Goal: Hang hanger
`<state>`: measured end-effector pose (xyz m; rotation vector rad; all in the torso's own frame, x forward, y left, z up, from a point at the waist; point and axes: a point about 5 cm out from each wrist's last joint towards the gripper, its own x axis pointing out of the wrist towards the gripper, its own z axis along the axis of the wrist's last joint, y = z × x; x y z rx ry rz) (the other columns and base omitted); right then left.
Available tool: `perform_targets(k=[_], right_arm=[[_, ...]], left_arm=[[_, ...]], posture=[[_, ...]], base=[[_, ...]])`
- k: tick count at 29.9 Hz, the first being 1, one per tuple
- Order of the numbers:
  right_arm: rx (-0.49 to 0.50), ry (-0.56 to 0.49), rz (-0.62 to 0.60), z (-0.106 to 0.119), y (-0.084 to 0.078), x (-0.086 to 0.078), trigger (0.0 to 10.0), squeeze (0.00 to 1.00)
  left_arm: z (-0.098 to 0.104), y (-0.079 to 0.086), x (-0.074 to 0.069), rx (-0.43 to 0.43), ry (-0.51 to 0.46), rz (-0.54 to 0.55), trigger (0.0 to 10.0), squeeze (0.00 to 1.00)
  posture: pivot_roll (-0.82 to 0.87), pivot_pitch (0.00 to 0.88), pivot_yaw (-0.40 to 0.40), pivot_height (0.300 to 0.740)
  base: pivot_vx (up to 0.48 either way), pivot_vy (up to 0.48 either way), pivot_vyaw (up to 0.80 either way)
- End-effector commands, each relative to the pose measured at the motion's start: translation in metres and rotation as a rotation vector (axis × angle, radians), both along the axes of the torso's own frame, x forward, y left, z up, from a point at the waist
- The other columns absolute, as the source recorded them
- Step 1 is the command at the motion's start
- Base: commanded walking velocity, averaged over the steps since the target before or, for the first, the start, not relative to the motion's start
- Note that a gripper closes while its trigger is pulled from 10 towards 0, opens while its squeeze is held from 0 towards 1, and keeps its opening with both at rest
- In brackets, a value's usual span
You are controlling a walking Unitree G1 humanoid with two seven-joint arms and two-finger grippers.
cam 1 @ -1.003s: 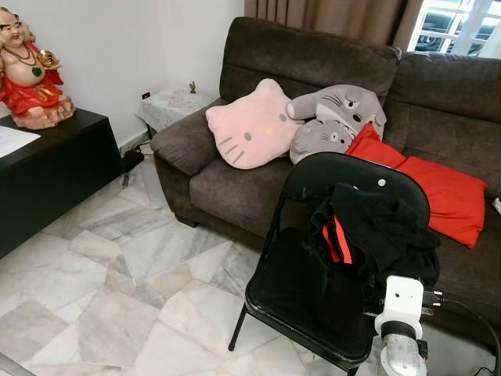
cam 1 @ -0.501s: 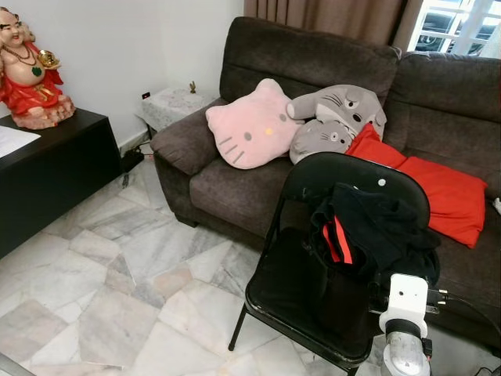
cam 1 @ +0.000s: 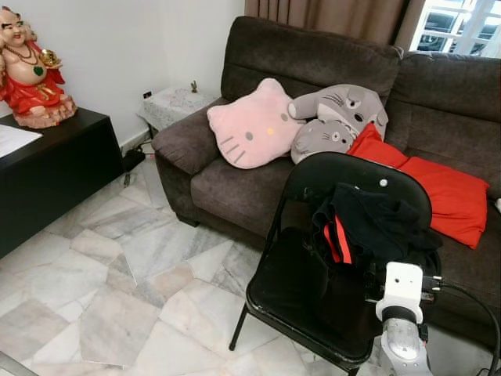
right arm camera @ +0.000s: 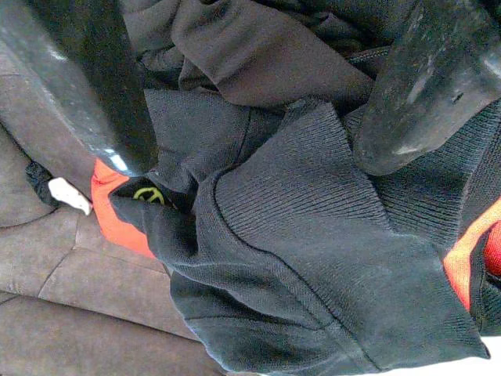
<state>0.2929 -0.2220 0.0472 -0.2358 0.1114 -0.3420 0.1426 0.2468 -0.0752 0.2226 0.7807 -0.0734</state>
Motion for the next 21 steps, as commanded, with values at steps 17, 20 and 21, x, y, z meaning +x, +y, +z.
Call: perform_targets(k=[17, 20, 21], right_arm=[[-0.028, 0.006, -0.055, -0.001, -0.007, 0.000, 10.0, 0.00], [-0.054, -0.026, -0.109, 0.004, -0.014, -0.001, 10.0, 0.00], [-0.059, -0.031, -0.122, 0.004, -0.016, -0.001, 10.0, 0.00]], left_arm=[[-0.002, -0.001, -0.002, -0.004, 0.015, 0.011, 10.0, 0.00], [-0.002, -0.001, -0.002, -0.004, 0.017, 0.011, 10.0, 0.00], [-0.002, -0.001, -0.003, -0.004, 0.018, 0.011, 10.0, 0.00]], posture=[[0.03, 0.000, -0.015, 0.740], [0.04, 0.000, -0.015, 0.740], [0.03, 0.000, -0.015, 0.740]], base=[[0.000, 0.000, 0.00], [0.000, 0.000, 0.00], [0.000, 0.000, 0.00]])
